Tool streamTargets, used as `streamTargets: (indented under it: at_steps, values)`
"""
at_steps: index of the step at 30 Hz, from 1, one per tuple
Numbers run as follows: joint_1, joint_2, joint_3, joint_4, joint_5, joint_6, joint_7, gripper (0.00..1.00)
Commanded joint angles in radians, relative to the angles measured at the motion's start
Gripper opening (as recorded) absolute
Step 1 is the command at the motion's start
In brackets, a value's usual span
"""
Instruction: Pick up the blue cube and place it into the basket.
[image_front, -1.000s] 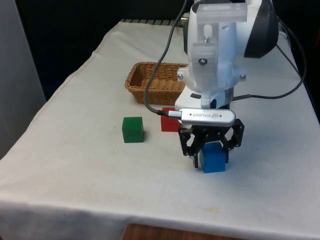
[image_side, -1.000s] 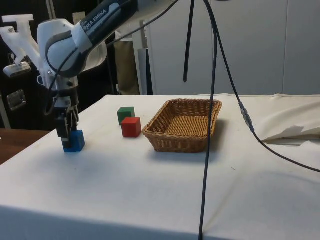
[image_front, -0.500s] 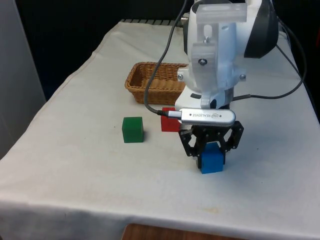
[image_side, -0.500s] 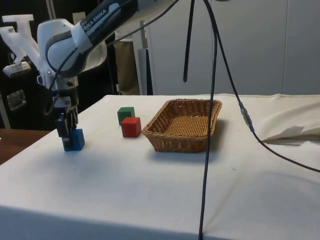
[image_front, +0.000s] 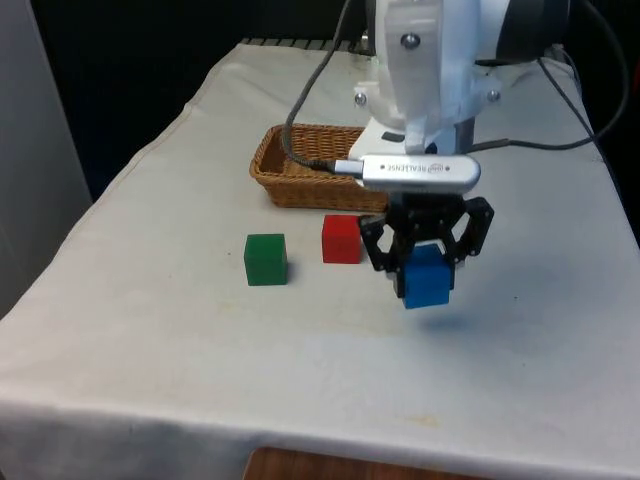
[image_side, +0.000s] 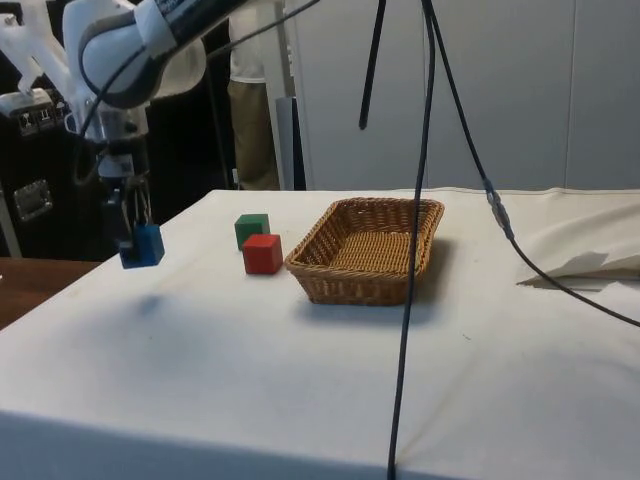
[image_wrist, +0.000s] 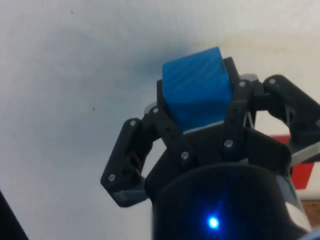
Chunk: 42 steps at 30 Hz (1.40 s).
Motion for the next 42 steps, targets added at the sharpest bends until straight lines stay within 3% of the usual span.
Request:
streamTargets:
  at_steps: [1,2,9,10,17,18,20,25,26,28,34,35,36,42]
  values:
    - [-0.002,-0.022,0.001,-0.02,0.002,0.001,0.0,0.0]
    - [0.0,-0.009,0.0,-0.004,0.0,-0.007,0.0,0.0]
    - [-0.008,-0.095,0.001,-0.081,0.004,-0.018,-0.004,0.0]
    - [-0.006,-0.081,-0.001,-0.061,0.0,-0.029,-0.002,0.0]
    - [-0.012,-0.16,0.001,-0.153,0.003,-0.011,-0.007,0.0]
    - [-0.009,-0.141,-0.001,-0.126,0.0,-0.029,-0.004,0.0]
    - [-0.012,-0.181,0.0,-0.181,0.002,-0.008,-0.007,0.0]
    - [-0.013,-0.213,-0.001,-0.22,0.001,-0.008,-0.008,0.0]
    - [-0.012,-0.192,-0.002,-0.189,0.0,-0.027,-0.006,0.0]
    - [-0.014,-0.233,-0.002,-0.243,0.001,-0.009,-0.009,0.0]
    - [-0.017,-0.276,-0.004,-0.303,0.001,-0.002,-0.012,0.0]
    - [-0.016,-0.255,-0.005,-0.269,0.0,-0.026,-0.009,0.0]
    - [-0.018,-0.281,-0.004,-0.311,0.001,0.0,-0.012,0.0]
    - [-0.018,-0.317,-0.009,-0.352,-0.002,-0.008,-0.013,0.0]
